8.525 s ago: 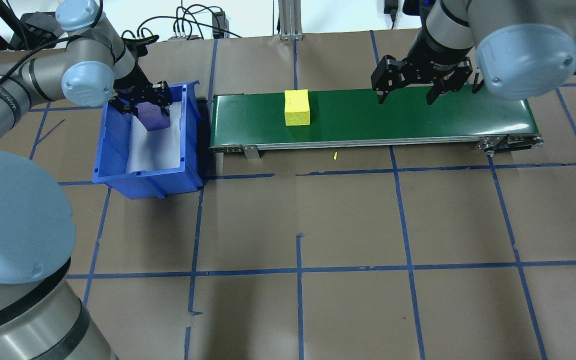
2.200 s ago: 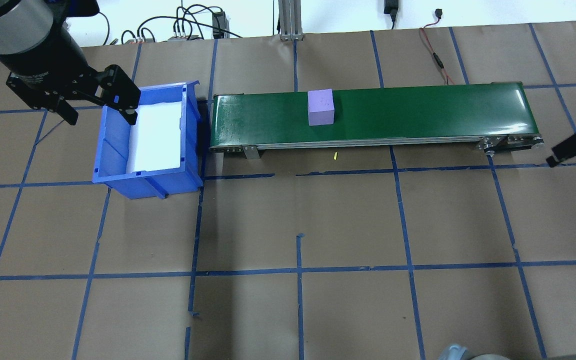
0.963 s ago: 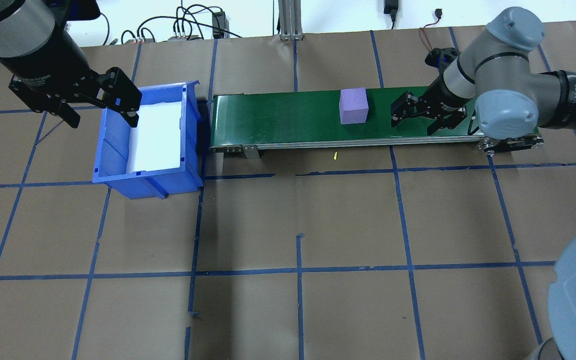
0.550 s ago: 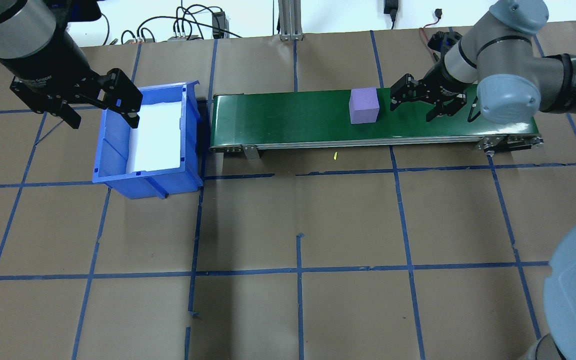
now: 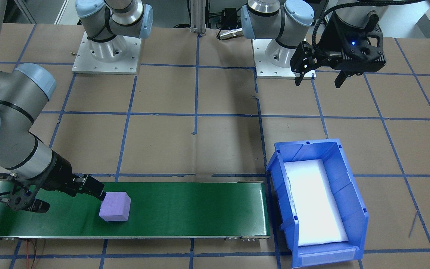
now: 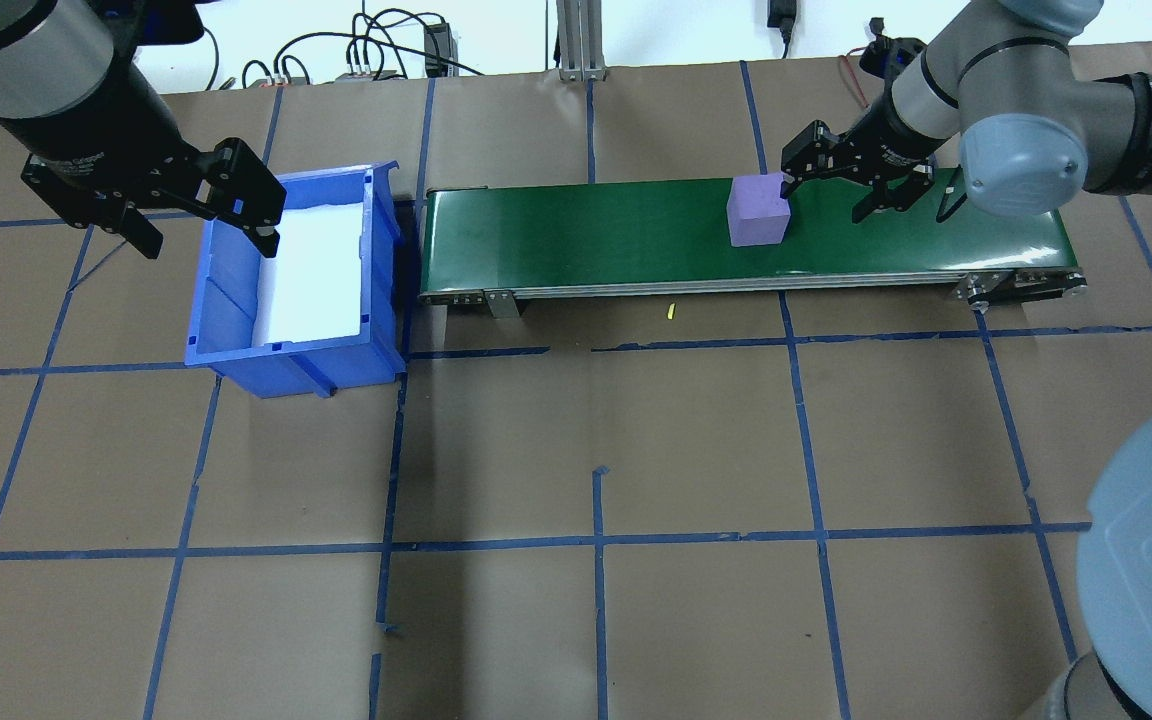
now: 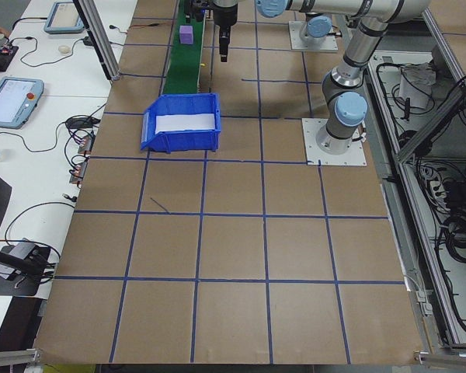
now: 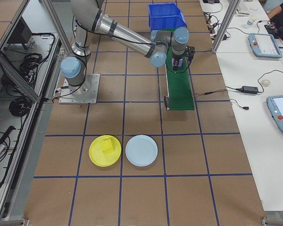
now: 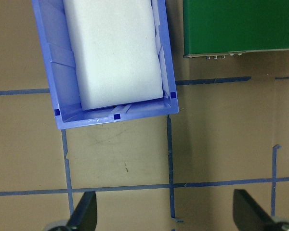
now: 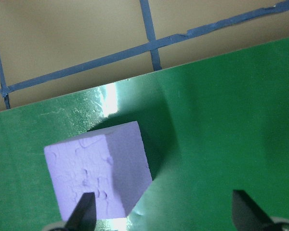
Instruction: Move block left to right into plate
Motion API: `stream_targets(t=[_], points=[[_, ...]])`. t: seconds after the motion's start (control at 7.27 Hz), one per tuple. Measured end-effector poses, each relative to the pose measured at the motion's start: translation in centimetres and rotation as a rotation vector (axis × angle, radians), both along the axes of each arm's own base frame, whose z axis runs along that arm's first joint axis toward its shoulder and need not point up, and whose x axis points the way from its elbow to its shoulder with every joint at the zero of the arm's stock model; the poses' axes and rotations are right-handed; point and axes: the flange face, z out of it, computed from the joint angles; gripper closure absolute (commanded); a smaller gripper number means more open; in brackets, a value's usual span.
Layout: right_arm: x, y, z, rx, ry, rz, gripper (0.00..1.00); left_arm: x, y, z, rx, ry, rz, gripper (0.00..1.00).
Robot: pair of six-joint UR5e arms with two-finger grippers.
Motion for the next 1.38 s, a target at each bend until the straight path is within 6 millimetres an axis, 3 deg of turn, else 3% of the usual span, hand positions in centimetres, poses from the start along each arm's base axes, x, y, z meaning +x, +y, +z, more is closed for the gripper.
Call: stream_targets(t=[0.55, 0.83, 0.96, 1.1, 1.38], points=[[2.3, -0.8, -1.1, 0.020, -0.035, -0.004, 0.04, 0.0, 0.0, 0.0, 0.001, 0.001, -0.002, 0.00], [2.4, -0.5, -2.9, 0.036, 0.006, 0.046, 0.80, 0.0, 0.0, -0.1, 0.002, 0.001, -0.003, 0.00], [1.6, -0.3, -3.8, 0.037, 0.098, 0.129, 0.84, 0.0, 0.0, -0.1, 0.002, 0.001, -0.003, 0.00], [0.4, -0.2, -3.3, 0.028, 0.227, 0.225, 0.85, 0.0, 0.0, -0.1, 0.002, 0.001, -0.003, 0.00], [-3.2, -0.1, 2.2, -0.013, 0.507, 0.438, 0.87, 0.0, 0.0, -0.1, 0.002, 0.001, -0.004, 0.00]])
